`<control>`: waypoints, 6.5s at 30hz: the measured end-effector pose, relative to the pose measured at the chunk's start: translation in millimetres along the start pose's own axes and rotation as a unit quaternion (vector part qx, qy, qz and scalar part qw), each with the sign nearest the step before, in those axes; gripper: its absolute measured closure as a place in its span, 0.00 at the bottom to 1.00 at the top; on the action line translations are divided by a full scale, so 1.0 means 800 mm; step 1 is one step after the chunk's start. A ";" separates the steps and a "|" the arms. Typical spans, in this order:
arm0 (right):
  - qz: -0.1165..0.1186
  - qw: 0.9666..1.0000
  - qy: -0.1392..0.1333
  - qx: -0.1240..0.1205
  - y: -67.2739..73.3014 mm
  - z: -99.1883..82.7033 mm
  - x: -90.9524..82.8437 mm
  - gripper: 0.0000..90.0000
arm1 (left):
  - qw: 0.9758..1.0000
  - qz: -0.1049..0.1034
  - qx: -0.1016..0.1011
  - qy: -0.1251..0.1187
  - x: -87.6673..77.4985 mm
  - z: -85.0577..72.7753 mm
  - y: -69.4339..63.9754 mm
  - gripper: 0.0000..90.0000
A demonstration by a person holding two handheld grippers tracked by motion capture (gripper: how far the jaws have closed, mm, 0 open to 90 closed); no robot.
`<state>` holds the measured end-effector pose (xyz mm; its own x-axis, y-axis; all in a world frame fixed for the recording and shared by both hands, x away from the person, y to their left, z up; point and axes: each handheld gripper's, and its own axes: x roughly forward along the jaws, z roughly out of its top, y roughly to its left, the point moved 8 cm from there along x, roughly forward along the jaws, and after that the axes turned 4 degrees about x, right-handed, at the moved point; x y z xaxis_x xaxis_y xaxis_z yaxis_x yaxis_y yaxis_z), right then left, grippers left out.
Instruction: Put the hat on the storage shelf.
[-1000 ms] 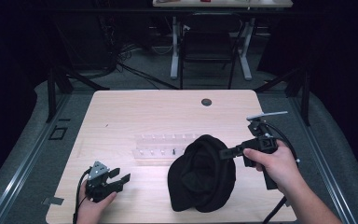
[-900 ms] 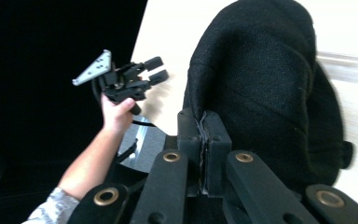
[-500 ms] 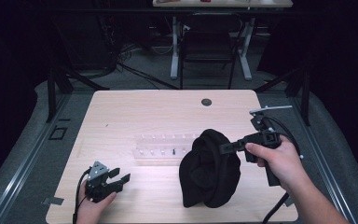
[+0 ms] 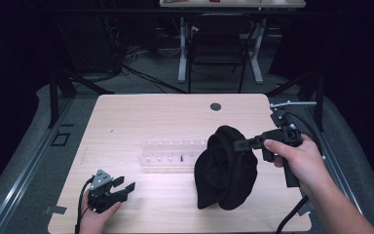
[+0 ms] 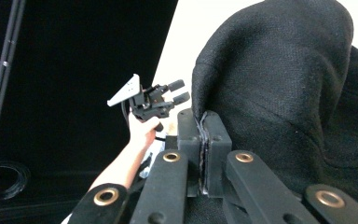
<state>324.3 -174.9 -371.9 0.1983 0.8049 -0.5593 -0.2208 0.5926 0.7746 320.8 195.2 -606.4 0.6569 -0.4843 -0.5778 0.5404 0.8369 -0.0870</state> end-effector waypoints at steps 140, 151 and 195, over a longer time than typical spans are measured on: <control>0.008 0.997 -0.080 -0.020 0.061 0.133 0.086 0.98 | 0.988 -0.082 0.123 -0.038 0.079 0.124 -0.130 0.91; 0.015 0.997 -0.071 -0.025 0.070 0.131 0.101 0.98 | 0.989 -0.075 0.120 -0.041 0.081 0.117 -0.127 0.93; 0.038 0.996 -0.067 -0.035 0.070 0.120 0.095 0.92 | 0.993 -0.038 0.113 -0.012 0.101 0.073 -0.110 0.96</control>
<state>419.0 -83.4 -342.3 0.3036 0.8392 -0.4512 -0.3056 0.5343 0.7882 357.2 67.5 -597.8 0.6197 -0.5524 -0.5574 0.6919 0.7199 0.0558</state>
